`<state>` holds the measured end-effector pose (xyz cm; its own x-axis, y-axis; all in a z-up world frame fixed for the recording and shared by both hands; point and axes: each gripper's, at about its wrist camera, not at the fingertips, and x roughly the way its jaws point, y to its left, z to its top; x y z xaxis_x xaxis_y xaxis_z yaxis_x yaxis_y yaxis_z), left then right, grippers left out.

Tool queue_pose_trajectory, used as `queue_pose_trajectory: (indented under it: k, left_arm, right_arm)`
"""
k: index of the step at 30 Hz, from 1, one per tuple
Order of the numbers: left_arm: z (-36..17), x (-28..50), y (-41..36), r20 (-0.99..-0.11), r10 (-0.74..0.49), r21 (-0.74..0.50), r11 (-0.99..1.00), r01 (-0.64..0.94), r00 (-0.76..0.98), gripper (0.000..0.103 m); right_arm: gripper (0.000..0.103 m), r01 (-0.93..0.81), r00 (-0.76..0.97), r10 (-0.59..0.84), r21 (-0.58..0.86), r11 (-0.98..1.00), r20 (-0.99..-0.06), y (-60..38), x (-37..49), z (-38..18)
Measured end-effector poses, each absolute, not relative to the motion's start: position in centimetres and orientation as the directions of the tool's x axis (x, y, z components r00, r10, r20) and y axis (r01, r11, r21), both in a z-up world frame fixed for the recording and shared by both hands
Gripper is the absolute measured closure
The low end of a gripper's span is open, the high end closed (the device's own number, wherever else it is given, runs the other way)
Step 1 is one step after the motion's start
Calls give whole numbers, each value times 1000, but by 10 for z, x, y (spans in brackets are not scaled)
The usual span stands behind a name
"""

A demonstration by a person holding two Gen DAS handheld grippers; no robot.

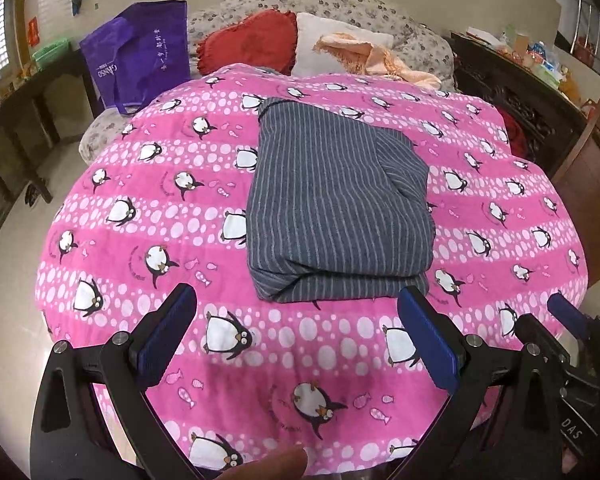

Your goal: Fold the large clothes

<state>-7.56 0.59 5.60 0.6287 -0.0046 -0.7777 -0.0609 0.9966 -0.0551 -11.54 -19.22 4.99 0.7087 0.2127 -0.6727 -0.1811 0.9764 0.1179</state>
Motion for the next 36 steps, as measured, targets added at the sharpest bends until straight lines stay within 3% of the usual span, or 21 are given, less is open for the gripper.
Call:
queue_pose_trajectory:
  k: [19, 36]
  left_arm:
    - [53, -79, 4, -790, 3, -46, 997, -64, 613, 2]
    - [7, -47, 8, -854, -20, -66, 995, -70, 520, 2]
  right_arm:
    - [35, -182, 715, 214, 118, 976, -665, -193, -125, 51]
    - [35, -146, 585, 200, 141, 979, -786, -189, -90, 4]
